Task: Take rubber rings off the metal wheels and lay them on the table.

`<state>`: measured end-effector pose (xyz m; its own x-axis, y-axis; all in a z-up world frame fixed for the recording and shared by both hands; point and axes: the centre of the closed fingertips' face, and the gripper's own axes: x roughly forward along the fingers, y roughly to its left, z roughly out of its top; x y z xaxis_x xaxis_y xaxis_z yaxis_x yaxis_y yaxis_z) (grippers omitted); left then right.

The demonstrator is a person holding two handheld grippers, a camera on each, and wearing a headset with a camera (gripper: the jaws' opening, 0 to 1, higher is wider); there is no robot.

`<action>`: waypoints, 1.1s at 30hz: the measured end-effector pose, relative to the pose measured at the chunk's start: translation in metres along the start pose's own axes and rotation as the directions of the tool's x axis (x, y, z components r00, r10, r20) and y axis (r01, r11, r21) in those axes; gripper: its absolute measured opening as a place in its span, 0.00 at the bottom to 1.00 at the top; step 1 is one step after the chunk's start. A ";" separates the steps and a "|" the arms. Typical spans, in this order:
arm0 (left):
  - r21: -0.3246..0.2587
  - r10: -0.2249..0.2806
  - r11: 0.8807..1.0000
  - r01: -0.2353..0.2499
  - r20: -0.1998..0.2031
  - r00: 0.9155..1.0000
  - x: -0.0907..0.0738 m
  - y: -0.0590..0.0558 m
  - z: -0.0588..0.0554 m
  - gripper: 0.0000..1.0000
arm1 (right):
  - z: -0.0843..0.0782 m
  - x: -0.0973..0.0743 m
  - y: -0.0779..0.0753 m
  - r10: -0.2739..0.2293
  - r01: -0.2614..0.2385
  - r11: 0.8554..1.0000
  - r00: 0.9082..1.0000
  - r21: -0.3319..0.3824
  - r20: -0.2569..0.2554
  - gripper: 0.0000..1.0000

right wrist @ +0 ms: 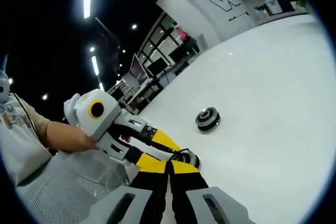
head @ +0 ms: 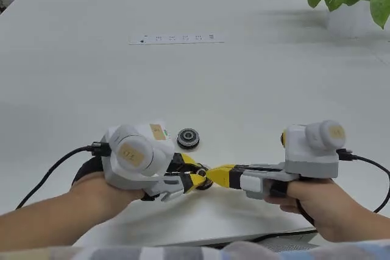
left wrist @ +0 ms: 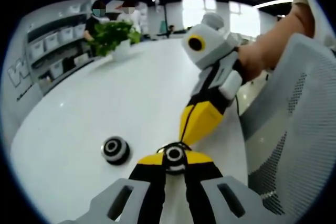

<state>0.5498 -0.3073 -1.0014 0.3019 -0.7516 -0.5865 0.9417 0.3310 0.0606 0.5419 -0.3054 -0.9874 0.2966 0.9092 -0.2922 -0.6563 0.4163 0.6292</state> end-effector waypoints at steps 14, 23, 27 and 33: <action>-0.029 -0.007 1.000 0.008 0.005 1.000 -0.018 0.004 0.006 0.29 | 0.003 0.001 0.002 -0.007 0.007 1.000 1.000 -0.020 -0.014 0.00; -0.061 -0.009 0.998 0.010 0.030 1.000 -0.049 0.006 0.010 0.40 | 0.016 0.005 0.011 0.026 -0.025 0.999 1.000 -0.025 0.012 0.00; -0.086 0.002 0.996 0.002 0.050 0.999 -0.063 0.010 0.013 0.46 | 0.021 0.007 0.016 0.043 -0.042 0.999 0.999 -0.030 0.018 0.00; -0.129 0.024 0.992 -0.014 0.082 0.996 -0.084 0.014 0.017 0.55 | 0.026 0.017 0.026 0.074 -0.074 0.996 0.997 -0.052 -0.006 0.00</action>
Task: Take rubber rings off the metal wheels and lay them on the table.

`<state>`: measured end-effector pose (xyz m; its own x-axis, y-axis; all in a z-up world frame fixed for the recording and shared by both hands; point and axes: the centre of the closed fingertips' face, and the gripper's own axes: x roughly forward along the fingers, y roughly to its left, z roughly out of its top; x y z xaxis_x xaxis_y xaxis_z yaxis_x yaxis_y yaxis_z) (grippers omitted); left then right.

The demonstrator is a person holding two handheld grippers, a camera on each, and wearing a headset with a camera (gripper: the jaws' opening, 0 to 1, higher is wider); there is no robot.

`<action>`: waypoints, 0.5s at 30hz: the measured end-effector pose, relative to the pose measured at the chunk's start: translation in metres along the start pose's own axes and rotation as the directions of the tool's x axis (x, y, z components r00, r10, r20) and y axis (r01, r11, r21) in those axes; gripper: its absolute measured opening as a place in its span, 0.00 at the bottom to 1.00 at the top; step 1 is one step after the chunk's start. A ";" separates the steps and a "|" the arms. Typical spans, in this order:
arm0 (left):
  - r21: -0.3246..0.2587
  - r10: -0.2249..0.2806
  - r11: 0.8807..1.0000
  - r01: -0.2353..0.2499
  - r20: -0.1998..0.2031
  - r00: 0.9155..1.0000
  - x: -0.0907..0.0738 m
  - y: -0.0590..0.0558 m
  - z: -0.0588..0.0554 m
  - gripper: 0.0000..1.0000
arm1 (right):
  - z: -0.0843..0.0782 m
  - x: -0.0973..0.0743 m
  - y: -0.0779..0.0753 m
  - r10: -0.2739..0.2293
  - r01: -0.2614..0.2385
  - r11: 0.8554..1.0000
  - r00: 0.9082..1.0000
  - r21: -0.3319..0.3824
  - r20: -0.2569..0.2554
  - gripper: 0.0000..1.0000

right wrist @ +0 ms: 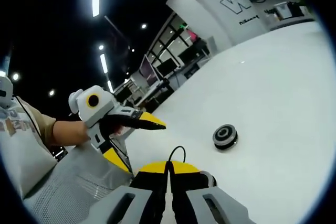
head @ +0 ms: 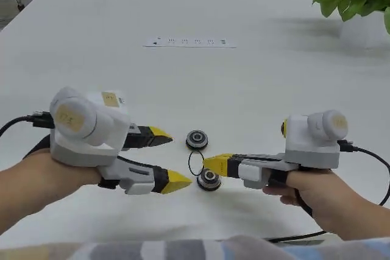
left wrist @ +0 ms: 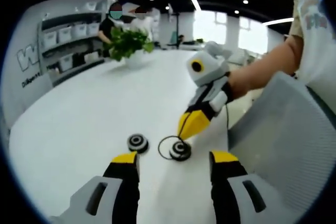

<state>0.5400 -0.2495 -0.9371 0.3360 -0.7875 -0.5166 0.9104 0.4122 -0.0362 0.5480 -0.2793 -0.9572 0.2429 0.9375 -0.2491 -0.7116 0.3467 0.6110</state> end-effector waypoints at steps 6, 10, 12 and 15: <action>-0.015 0.027 1.000 -0.027 0.006 1.000 -0.019 0.006 -0.003 0.60 | 0.003 0.013 0.005 0.021 -0.022 0.999 0.999 -0.025 -0.035 0.00; -0.049 0.046 0.998 -0.046 0.012 0.999 -0.031 0.010 -0.006 0.63 | 0.006 0.024 0.009 0.045 -0.047 0.998 0.997 -0.038 -0.057 0.00; -0.060 0.055 0.997 -0.055 0.009 0.998 -0.036 0.012 -0.009 0.65 | 0.006 0.030 0.011 0.057 -0.060 0.997 0.996 -0.048 -0.073 0.00; -0.066 0.069 0.996 -0.068 0.006 0.998 -0.042 0.015 -0.013 0.66 | 0.005 0.039 0.013 0.069 -0.076 0.995 0.993 -0.065 -0.100 0.00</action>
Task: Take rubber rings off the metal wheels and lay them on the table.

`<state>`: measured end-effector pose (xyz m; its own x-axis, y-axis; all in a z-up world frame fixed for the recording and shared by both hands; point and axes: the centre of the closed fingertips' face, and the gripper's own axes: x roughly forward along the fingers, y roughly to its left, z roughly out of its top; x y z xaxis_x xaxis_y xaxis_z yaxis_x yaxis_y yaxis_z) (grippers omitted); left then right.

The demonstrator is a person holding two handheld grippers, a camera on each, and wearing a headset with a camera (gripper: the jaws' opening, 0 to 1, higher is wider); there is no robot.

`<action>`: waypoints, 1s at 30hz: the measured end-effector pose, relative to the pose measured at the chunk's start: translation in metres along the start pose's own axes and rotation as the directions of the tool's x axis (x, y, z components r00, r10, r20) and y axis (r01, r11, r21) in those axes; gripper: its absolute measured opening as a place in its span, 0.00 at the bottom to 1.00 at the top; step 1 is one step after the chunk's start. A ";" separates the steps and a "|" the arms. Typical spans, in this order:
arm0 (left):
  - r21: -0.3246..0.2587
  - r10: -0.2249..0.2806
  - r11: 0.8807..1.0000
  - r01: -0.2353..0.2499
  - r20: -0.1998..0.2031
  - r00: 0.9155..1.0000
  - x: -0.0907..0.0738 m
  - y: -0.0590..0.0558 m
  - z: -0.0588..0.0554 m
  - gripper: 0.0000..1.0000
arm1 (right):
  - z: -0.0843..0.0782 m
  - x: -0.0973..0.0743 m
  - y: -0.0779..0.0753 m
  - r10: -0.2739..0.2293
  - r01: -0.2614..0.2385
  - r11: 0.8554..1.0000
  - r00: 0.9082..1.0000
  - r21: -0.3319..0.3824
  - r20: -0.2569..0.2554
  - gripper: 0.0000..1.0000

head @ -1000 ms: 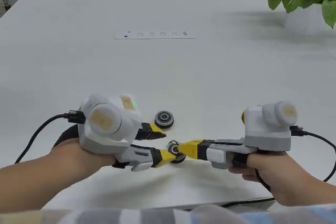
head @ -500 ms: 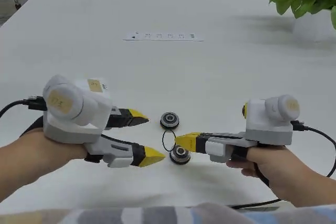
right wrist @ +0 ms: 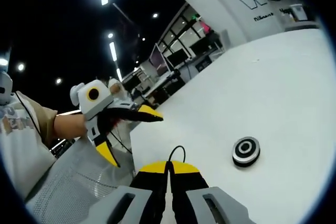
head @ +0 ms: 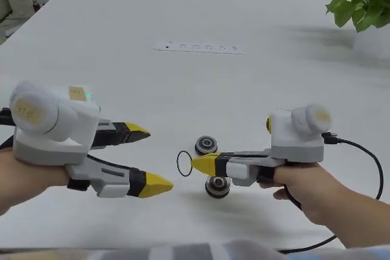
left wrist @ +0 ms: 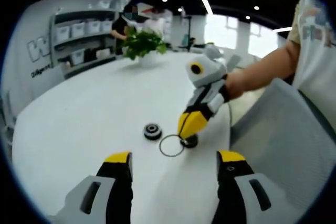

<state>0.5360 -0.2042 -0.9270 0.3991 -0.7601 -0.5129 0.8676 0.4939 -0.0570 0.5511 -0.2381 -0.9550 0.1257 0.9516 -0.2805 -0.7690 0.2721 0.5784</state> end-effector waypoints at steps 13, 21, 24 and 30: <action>-0.042 0.041 0.998 -0.041 0.005 0.999 -0.016 0.011 -0.009 0.69 | -0.009 0.028 0.001 0.043 -0.044 0.999 0.996 -0.006 -0.076 0.00; -0.052 0.045 0.998 -0.045 0.001 0.999 -0.017 0.013 -0.012 0.69 | -0.019 0.029 -0.015 -0.006 0.004 1.000 0.994 -0.012 -0.112 0.00; -0.053 0.047 0.997 -0.047 0.002 0.999 -0.017 0.014 -0.012 0.69 | -0.021 0.025 -0.022 -0.037 0.035 0.999 0.992 -0.021 -0.117 0.00; -0.052 0.044 0.998 -0.044 -0.002 0.999 -0.016 0.014 -0.012 0.69 | -0.024 0.019 -0.031 -0.089 0.081 0.995 0.987 -0.062 -0.136 0.02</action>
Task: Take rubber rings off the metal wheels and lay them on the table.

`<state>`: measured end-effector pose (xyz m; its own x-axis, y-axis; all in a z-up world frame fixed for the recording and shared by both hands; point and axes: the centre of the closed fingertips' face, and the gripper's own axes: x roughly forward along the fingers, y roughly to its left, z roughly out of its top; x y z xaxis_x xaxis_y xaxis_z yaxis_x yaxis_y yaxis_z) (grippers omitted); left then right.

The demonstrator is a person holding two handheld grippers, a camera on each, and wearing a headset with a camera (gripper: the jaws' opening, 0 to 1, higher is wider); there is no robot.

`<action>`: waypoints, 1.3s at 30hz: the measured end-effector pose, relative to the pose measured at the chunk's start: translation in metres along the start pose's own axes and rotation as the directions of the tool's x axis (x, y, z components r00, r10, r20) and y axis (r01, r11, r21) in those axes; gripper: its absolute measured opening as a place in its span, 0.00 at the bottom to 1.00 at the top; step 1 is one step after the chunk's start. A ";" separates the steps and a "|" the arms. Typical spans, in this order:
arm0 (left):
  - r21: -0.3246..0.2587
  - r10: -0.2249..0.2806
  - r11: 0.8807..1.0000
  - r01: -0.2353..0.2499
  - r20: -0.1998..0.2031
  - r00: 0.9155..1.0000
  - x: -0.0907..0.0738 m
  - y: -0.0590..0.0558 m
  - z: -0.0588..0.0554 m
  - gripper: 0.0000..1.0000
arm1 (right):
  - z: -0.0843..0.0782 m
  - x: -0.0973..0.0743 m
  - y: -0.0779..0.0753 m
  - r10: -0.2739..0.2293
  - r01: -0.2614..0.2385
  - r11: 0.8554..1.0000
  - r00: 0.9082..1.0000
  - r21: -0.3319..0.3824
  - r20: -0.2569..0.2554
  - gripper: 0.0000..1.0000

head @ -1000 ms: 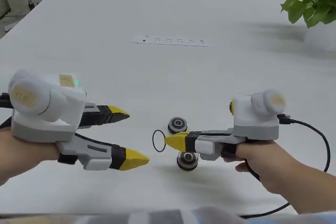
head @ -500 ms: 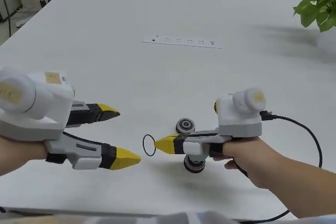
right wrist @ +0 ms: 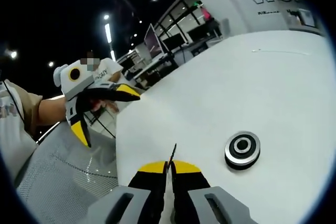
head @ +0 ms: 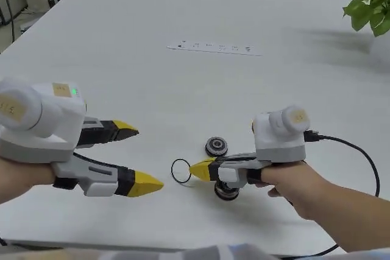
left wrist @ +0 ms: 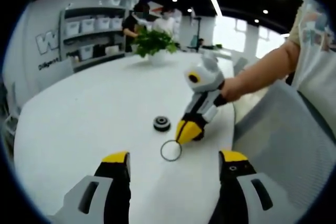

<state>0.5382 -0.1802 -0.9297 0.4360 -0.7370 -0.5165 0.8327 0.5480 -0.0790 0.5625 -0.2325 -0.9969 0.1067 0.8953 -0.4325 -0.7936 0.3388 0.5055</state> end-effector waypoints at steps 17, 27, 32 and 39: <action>0.001 -0.010 1.000 0.010 -0.011 1.000 0.004 -0.002 0.001 0.69 | 0.005 -0.013 0.005 -0.026 0.027 0.996 1.000 -0.086 0.019 0.29; 0.018 -0.037 0.999 0.037 -0.018 0.999 0.018 -0.008 0.008 0.69 | 0.017 -0.037 0.005 -0.053 0.062 0.989 0.996 -0.132 0.073 0.43; 0.026 -0.049 0.998 0.049 -0.015 0.999 0.027 -0.011 0.013 0.69 | 0.017 -0.049 0.002 -0.065 0.078 0.988 0.993 -0.134 0.093 0.45; 0.033 -0.068 0.997 0.068 -0.021 0.997 0.040 -0.014 0.016 0.69 | 0.012 -0.065 -0.004 -0.090 0.107 0.983 0.989 -0.149 0.117 0.49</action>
<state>0.5494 -0.2234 -0.9361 0.3711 -0.7638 -0.5281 0.8713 0.4831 -0.0864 0.5660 -0.2886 -0.9613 0.2475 0.8887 -0.3859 -0.8577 0.3863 0.3394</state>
